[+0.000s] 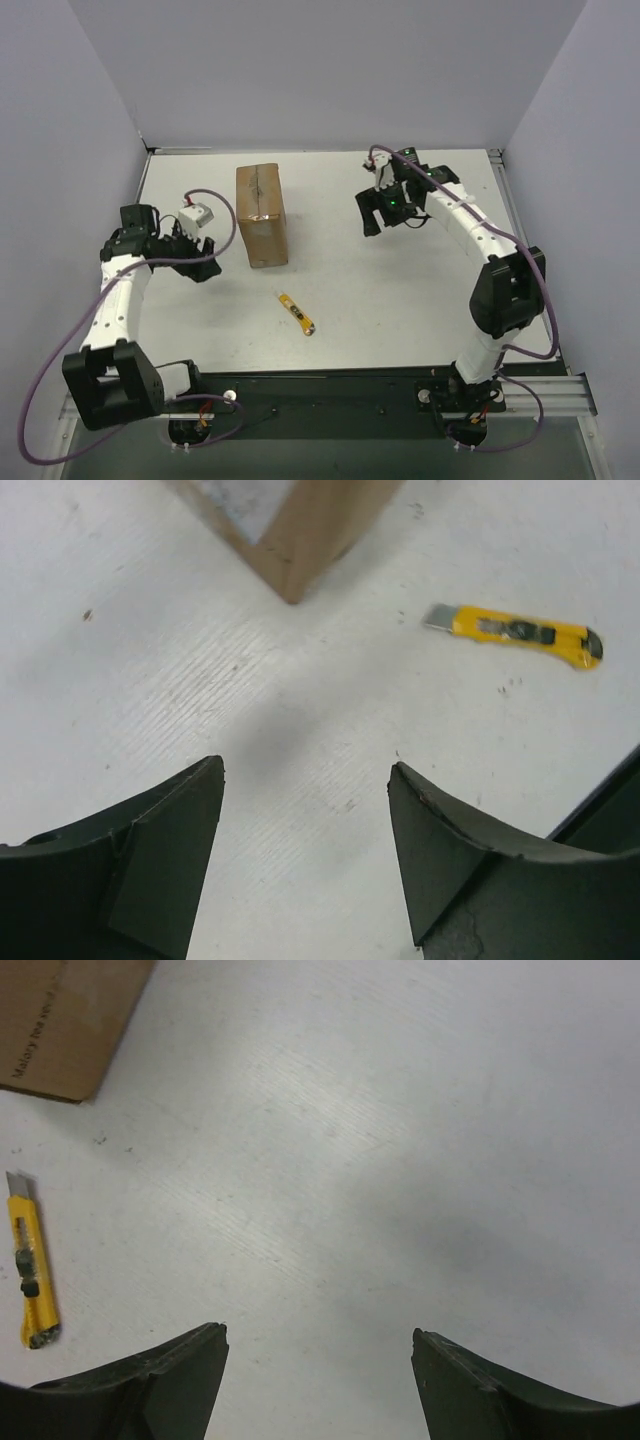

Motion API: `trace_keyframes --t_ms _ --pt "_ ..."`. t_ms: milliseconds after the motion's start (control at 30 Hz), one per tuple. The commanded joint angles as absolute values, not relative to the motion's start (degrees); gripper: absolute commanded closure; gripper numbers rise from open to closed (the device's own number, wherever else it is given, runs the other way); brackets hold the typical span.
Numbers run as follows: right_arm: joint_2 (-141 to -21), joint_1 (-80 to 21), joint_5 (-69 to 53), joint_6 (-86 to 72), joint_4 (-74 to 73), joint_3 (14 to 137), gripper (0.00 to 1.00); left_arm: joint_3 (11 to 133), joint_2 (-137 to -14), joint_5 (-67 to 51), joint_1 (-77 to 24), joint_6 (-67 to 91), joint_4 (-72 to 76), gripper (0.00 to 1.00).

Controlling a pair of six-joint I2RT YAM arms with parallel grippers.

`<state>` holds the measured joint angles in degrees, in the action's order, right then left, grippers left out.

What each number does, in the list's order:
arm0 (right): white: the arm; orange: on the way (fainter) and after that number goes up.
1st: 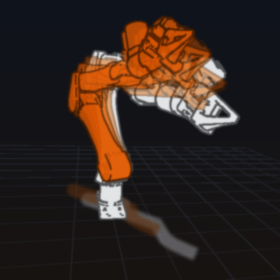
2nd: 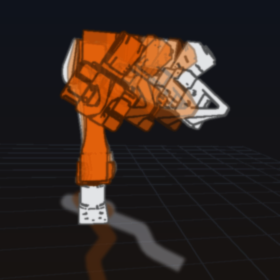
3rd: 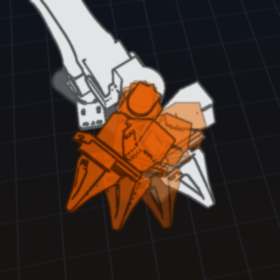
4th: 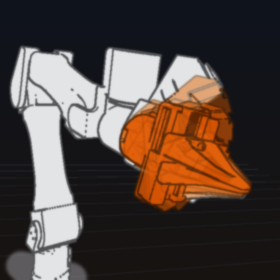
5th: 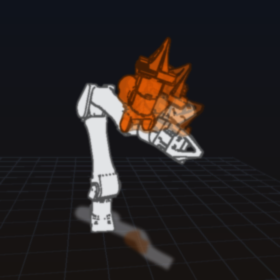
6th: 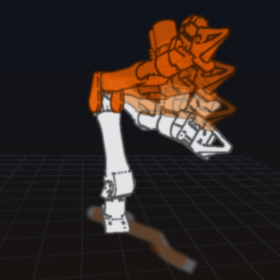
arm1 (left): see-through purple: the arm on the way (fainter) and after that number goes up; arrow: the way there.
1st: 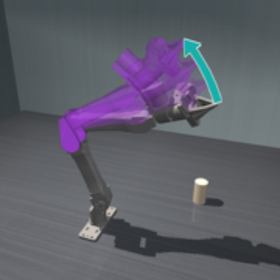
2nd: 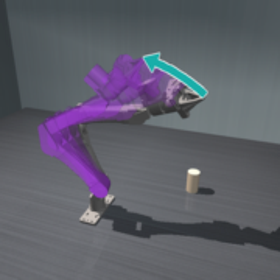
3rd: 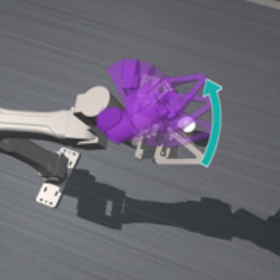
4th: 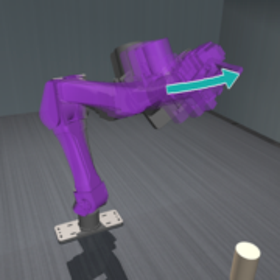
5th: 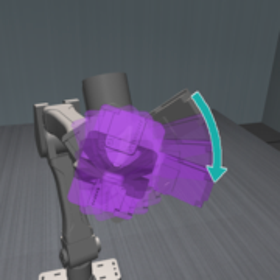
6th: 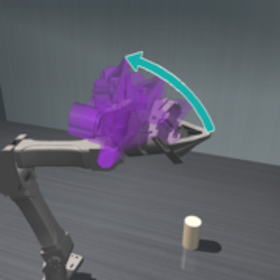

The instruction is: Unpack the express box

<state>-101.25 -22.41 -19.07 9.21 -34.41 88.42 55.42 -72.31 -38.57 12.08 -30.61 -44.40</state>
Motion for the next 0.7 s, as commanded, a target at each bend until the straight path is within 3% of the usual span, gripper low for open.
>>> trace_keyframes --t_ms 0,100,300,533,667 --pt "-96.9 -17.9 -20.3 7.7 -39.6 86.0 0.23 57.2 -65.1 -42.3 5.8 -64.0 -65.0 0.23" --pt "-95.4 -17.4 -20.5 8.1 -39.4 83.4 0.22 57.7 -61.6 -41.7 -3.8 -78.3 -71.0 0.23" --pt "-92.7 -17.3 -20.7 9.4 -37.1 80.9 0.25 57.1 -66.0 -35.9 -30.1 -71.6 -57.1 0.25" --pt "-88.3 -15.3 -22.0 9.7 -36.9 80.1 0.27 66.0 -88.3 -33.1 -37.7 -75.4 -56.9 0.44" --pt "-86.0 -13.0 -24.0 7.6 -36.7 78.1 0.27 68.3 -95.2 -27.9 -41.0 -77.4 -56.3 0.47"
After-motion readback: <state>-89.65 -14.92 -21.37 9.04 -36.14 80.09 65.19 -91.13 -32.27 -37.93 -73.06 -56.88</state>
